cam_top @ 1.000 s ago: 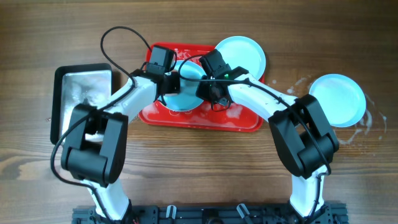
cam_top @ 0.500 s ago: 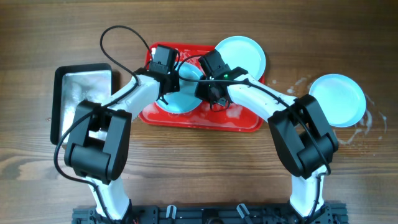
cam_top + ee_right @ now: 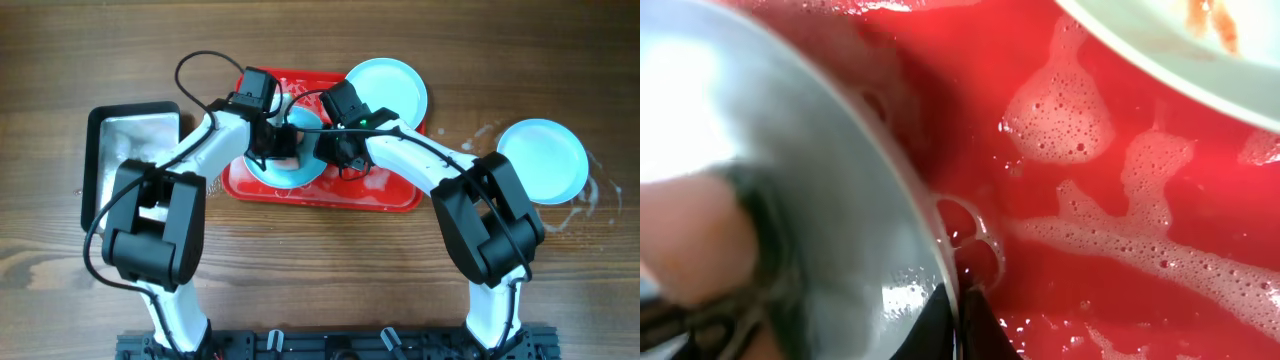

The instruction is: Clean dirty plates on tray and stack at the side

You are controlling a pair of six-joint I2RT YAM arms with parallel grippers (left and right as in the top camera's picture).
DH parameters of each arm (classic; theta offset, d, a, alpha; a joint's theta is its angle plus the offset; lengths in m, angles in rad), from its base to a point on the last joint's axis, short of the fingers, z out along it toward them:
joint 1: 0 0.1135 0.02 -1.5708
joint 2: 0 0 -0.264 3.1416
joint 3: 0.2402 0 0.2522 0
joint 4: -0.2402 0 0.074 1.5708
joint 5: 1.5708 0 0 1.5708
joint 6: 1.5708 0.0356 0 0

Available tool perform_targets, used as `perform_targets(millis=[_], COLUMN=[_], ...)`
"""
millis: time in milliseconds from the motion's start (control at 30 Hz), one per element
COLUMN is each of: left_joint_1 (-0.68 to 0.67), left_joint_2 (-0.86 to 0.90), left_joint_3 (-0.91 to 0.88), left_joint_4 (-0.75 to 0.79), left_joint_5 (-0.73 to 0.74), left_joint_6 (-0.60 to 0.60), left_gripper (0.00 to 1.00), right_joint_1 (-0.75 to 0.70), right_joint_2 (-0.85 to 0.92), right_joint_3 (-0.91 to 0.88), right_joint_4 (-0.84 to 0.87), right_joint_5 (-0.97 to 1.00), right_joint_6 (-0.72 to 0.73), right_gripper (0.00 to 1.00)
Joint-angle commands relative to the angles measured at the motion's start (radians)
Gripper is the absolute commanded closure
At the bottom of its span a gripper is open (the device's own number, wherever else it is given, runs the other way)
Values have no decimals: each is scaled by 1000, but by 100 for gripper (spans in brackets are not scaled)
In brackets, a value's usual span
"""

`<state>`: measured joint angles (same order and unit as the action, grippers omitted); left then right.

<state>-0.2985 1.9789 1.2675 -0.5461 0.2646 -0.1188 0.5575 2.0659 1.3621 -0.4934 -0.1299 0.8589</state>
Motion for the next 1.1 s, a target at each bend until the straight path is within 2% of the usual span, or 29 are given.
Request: perform_targets(millis=[0,167,300,500,700,767,800,900,1067], left_joint_1=[-11,-11,-11,-11,-11,-11,-11,-11,-11], left_joint_2=[30,30,30,30,30,30,30,30,30], left_joint_3=[10,10,10,10,10,10,10,10,10], left_joint_4=[77,129,134,-29,-252,-289,-301,-278,-86], left_joint_5=[-92,-394,-546,-555,-340,-200,-44,149,157], left_joint_6=[-28,-107,-107,-131,-96,-23,56,142,100], left_gripper=[96,96,96,96,96,96,96,96,96], right_joint_1=[-5,-5,-5,-5,-5,-5,-5,-5,-5], right_joint_2=[9,9,9,9,9,9,9,9,9], right_joint_3=[-14,-14,-14,-14,-14,-14,-14,-14,-14], right_joint_4=[-1,0,0,2,2,2,2,2,2], right_joint_5=[16,16,16,16,16,16,11,8,8], right_joint_6=[4,4,4,4,1,0,-2,-7,-9], right_gripper=[96,96,96,96,96,96,96,96,96])
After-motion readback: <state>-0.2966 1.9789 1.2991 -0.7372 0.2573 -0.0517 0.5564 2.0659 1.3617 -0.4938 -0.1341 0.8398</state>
